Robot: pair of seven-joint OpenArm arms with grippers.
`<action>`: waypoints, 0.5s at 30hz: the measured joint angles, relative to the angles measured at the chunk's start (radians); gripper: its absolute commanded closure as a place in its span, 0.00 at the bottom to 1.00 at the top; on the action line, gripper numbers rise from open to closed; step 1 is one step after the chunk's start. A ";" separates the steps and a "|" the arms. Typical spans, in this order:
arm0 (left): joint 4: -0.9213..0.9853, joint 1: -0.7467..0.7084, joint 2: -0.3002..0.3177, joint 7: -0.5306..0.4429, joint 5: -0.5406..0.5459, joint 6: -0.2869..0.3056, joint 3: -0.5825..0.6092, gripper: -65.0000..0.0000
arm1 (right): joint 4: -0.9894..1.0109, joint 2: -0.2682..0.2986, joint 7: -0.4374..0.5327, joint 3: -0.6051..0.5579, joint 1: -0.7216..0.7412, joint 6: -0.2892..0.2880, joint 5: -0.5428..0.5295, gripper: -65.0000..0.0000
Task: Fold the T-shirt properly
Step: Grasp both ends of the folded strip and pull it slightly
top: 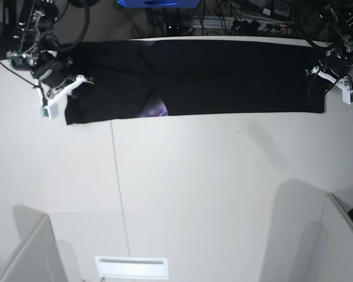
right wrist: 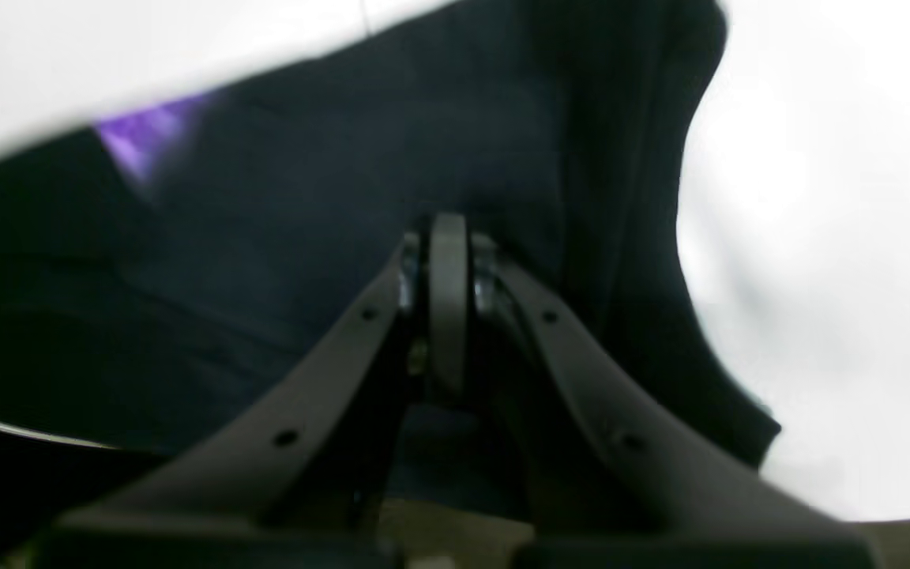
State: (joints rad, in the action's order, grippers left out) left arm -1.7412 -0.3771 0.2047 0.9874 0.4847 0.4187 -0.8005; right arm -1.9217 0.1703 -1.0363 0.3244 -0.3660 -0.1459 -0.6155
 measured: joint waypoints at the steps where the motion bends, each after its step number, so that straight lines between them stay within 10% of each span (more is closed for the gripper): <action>1: 0.029 0.000 -0.002 -0.012 -0.034 0.000 0.014 1.00 | 0.014 -0.003 0.025 -0.016 0.000 -0.001 0.012 1.00; 15: 0.233 0.138 0.005 -0.153 -0.136 -0.003 0.110 1.00 | 0.429 0.045 0.258 -0.027 0.161 -0.035 -0.042 1.00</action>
State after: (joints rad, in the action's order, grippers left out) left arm -1.5078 -0.2394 0.2096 0.8349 0.3485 0.4160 -0.6907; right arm -1.4925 0.2153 -0.7784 0.2974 -0.2047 -0.1806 -0.6575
